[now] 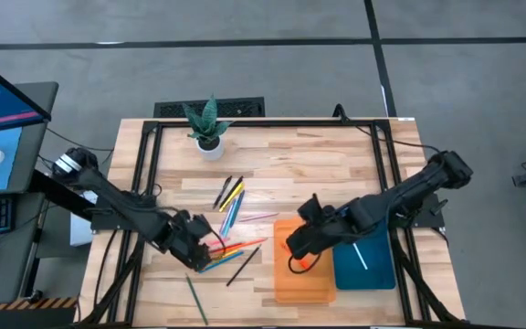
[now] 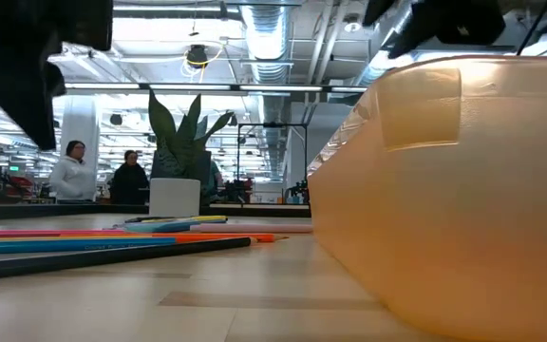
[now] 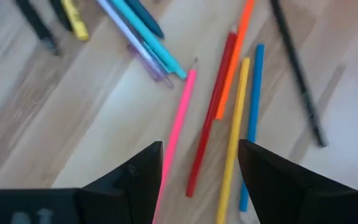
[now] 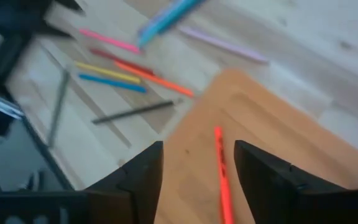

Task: Sort pens & pencils
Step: Put the pink pencil into the blue bin

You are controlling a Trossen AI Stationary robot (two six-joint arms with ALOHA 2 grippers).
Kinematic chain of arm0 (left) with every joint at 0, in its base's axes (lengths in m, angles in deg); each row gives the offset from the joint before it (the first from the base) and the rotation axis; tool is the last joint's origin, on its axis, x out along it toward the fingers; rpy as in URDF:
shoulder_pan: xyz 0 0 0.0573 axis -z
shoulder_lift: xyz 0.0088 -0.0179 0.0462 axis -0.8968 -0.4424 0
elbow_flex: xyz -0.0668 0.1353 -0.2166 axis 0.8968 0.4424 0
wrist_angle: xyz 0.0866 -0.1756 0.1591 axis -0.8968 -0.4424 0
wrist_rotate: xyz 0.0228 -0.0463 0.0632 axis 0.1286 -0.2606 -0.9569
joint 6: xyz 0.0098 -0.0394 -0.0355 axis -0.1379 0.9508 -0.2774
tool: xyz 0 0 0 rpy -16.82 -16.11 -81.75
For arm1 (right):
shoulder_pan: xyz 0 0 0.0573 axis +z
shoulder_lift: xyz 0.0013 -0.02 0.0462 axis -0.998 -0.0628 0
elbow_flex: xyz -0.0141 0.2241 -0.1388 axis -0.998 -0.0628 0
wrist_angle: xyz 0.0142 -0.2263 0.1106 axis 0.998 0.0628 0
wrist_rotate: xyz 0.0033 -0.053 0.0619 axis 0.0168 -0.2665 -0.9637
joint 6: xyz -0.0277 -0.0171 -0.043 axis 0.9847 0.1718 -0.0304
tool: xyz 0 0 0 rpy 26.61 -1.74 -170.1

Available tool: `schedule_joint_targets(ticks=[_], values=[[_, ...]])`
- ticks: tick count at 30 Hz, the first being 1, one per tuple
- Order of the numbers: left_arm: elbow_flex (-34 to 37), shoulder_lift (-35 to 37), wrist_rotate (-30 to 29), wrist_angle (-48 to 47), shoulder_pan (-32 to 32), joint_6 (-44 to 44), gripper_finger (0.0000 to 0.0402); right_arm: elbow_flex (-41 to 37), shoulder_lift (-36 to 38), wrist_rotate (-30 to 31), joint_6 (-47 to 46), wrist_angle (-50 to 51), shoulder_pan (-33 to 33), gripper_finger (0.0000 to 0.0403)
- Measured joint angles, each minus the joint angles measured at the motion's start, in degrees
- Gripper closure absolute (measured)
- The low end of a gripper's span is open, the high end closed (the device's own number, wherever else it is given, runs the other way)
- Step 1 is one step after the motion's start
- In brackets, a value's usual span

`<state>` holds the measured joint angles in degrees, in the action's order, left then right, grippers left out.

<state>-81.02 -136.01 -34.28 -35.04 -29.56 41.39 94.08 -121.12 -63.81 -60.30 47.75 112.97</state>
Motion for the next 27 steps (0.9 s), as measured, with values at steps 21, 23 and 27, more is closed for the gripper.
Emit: schedule_joint_targets(ticks=[21,23,27], values=[[5.7,-12.4,7.1,9.3,-7.8,-14.4,0.018,-0.1,0.1,1.4,0.2,0.6,1.2,0.0195],[6.3,-12.4,7.2,9.7,-7.8,-14.4,0.0181,-0.1,0.1,1.5,0.1,0.9,1.4,0.0196],[6.2,-12.4,8.2,8.3,-8.1,-14.9,0.0223,-0.1,0.1,1.4,0.1,1.1,1.5,0.0201]])
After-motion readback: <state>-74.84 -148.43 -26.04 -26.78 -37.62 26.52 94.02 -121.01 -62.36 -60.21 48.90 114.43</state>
